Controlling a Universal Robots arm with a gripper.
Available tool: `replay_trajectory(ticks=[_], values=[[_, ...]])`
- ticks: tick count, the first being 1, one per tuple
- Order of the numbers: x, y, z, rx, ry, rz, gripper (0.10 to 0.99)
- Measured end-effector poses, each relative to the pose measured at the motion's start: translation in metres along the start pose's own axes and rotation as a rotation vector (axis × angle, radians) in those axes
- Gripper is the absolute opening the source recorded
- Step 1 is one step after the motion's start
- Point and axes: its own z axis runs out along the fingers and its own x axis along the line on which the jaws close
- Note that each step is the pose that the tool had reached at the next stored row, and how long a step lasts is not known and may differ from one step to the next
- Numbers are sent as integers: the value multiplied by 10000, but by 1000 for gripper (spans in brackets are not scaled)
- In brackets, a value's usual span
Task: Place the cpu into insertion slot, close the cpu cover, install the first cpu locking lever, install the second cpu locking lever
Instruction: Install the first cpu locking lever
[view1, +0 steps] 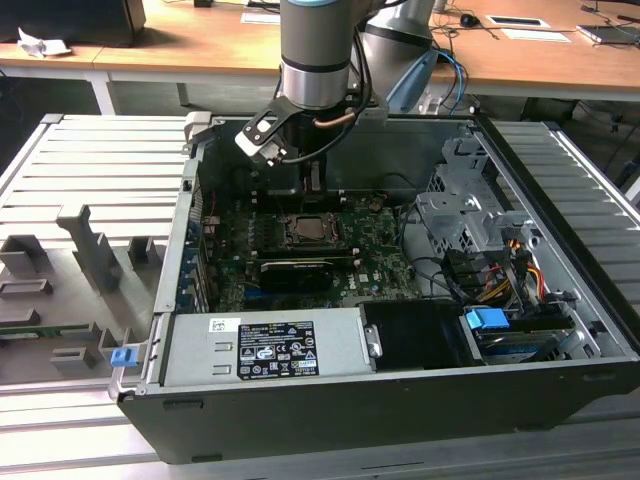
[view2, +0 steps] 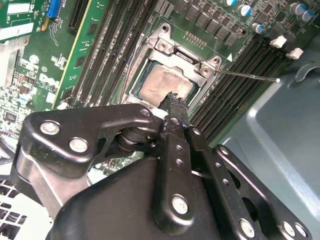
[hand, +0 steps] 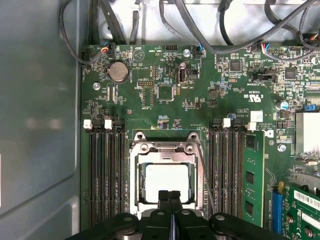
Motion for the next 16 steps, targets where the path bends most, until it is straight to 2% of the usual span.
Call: replay_trajectory(ticks=[16], values=[[1, 2, -55, 0, -1, 0, 106]])
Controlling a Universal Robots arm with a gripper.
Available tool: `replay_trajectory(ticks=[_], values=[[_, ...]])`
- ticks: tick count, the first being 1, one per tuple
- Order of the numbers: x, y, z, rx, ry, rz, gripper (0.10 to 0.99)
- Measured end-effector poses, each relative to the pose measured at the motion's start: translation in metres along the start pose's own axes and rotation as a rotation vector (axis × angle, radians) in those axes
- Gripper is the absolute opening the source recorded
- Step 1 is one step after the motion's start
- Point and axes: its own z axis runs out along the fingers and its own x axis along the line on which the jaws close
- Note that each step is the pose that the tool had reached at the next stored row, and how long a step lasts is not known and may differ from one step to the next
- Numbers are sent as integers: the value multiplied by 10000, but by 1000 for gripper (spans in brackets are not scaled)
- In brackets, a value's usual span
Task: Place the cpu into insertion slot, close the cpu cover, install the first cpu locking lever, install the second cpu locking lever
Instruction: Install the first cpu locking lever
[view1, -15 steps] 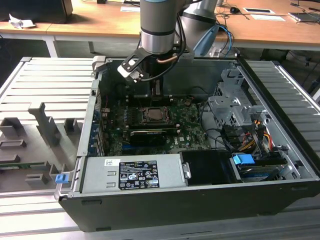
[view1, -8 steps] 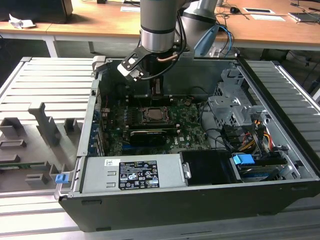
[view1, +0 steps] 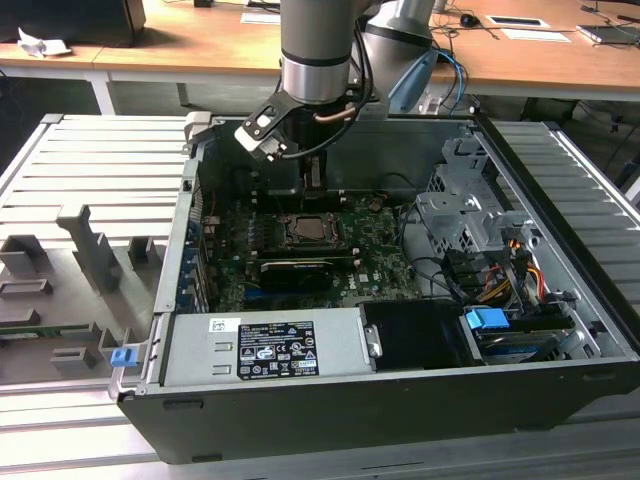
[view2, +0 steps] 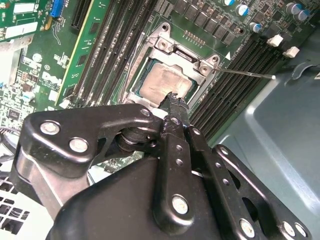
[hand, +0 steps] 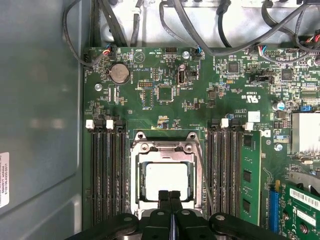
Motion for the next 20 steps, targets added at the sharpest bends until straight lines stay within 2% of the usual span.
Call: replay_trajectory(ticks=[10, 20], values=[[1, 1, -38, -1, 0, 0, 106], [2, 4, -133, -2, 1, 0, 106]])
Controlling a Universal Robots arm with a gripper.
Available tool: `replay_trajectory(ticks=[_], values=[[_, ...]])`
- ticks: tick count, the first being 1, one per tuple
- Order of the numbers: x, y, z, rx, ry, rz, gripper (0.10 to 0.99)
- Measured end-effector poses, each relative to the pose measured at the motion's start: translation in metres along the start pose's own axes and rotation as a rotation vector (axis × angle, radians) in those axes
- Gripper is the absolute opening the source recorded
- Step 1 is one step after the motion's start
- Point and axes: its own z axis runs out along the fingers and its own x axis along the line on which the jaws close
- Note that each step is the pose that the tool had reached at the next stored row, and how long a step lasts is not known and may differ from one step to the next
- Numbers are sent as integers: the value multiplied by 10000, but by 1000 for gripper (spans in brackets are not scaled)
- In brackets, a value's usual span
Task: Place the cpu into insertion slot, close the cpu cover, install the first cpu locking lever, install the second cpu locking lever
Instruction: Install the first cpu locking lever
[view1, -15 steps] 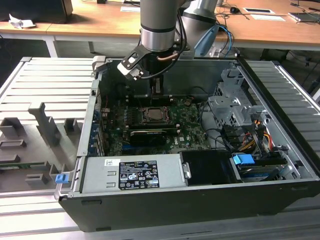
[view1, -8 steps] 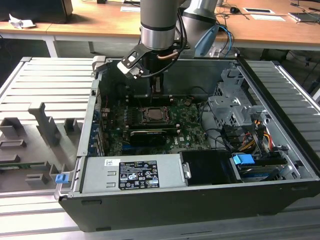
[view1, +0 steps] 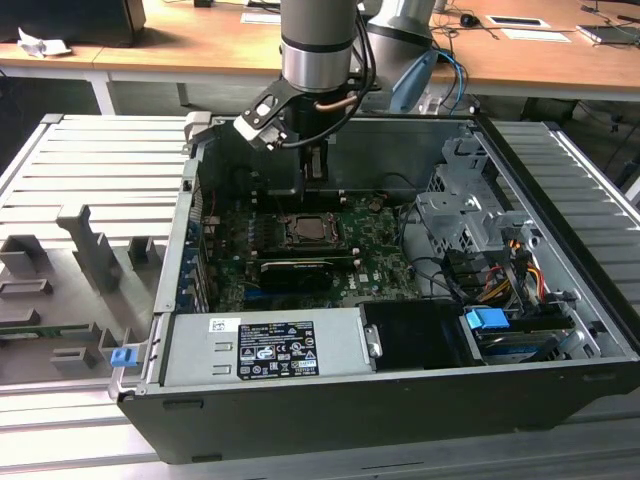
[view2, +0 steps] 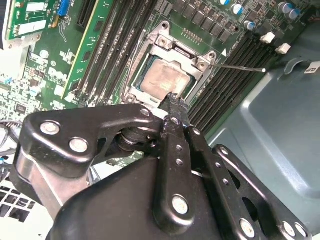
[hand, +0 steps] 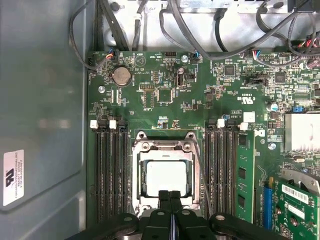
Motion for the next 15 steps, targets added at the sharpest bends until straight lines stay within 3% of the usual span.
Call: replay_trajectory(ticks=[4, 9, 12, 15], values=[[-1, -2, -1, 19, 0, -162, 106], [-1, -2, 18, 47, 25, -1108, 106], [-1, -3, 27, 61, 45, -2049, 106], [-1, -3, 29, 70, 61, -2650, 106]])
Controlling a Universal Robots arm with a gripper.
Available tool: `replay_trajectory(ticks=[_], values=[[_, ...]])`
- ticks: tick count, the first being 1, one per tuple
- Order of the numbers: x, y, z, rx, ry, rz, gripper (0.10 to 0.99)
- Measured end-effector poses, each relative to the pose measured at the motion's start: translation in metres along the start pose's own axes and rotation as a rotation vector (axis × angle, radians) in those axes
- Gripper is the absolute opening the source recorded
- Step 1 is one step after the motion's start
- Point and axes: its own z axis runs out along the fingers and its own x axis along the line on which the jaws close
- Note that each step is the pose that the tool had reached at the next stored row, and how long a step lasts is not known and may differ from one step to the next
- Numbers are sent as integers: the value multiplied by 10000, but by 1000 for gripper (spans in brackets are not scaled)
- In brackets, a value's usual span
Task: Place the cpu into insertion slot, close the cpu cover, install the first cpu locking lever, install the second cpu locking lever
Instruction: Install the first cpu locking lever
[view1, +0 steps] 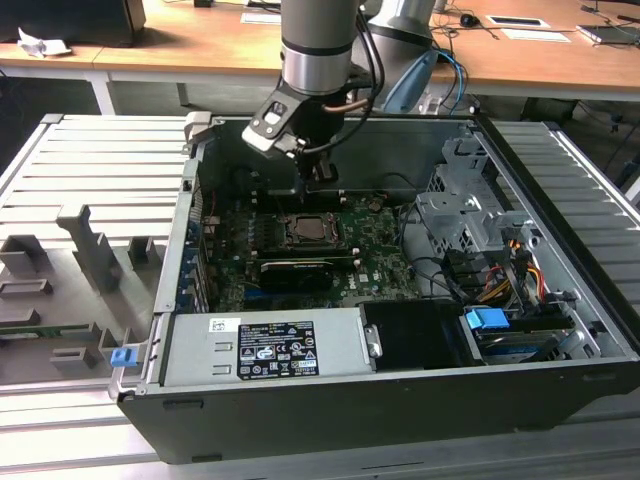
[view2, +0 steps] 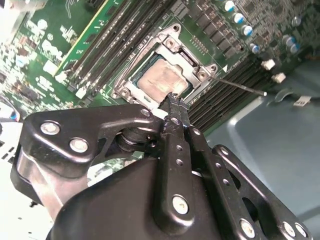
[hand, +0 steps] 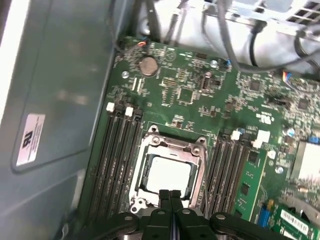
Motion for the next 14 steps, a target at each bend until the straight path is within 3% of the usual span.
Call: replay_trajectory(ticks=[5, 14], values=[[0, 0, 4, 15, 25, -1059, 106], [0, 0, 4, 31, 55, -2332, 106]])
